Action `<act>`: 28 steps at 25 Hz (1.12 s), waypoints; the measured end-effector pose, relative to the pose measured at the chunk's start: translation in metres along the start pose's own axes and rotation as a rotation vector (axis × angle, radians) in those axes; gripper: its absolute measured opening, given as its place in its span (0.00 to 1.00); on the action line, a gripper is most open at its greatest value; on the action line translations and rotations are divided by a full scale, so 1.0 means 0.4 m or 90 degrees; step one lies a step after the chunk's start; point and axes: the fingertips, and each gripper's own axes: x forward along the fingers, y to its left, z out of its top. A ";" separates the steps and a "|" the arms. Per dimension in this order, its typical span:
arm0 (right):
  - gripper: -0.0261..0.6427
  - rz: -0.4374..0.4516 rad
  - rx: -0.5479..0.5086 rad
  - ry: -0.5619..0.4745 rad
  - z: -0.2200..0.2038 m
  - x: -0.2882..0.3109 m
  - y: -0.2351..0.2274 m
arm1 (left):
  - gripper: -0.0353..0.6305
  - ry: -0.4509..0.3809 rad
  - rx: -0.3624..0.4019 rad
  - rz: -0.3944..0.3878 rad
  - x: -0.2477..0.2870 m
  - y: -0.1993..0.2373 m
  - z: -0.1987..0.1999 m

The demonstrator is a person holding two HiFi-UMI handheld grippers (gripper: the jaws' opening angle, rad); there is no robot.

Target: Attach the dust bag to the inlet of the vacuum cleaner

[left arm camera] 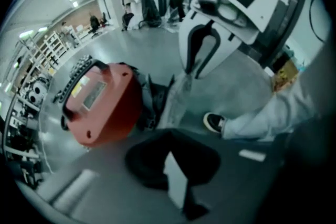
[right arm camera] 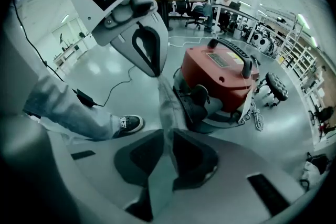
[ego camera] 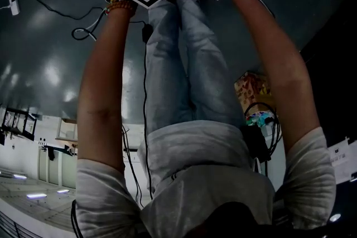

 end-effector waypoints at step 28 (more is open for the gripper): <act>0.06 -0.023 0.020 -0.056 0.008 -0.026 0.045 | 0.06 -0.042 -0.074 -0.026 -0.001 -0.045 0.064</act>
